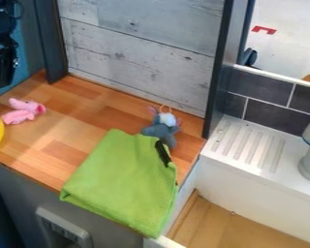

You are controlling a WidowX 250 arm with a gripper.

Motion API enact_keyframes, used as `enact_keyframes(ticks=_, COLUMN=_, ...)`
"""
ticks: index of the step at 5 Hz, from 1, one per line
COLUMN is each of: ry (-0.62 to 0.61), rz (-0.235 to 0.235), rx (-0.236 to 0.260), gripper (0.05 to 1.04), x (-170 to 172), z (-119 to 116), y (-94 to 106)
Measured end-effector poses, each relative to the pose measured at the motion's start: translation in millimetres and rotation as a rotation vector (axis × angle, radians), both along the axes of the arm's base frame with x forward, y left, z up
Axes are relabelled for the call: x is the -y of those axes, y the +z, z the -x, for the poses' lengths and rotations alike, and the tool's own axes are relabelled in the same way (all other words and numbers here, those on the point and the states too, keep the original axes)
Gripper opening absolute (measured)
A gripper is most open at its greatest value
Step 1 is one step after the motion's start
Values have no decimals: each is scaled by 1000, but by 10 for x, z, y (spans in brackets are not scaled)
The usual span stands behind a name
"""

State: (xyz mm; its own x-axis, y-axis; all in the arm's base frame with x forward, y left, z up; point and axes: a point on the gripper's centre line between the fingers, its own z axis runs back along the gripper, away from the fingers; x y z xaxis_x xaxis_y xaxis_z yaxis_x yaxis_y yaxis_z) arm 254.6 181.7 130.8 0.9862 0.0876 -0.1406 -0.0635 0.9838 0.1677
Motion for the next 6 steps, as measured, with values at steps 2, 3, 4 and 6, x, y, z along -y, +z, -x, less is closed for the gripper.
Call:
enact_keyframes(ticks=2, ry=-102, rz=53, rx=-78, gripper=1003, x=-111, z=-191, y=-199)
enact_keyframes(ticks=3, ry=-152, rz=40, rx=-88, gripper=1003, x=-208, z=-301, y=-320)
enact_keyframes(ticks=4, ry=-185, rz=57, rx=-128, gripper=1003, x=-282, z=-399, y=-524)
enact_keyframes(ticks=6, ry=-223, rz=58, rx=-156, gripper=1003, x=-398, z=-545, y=-823)
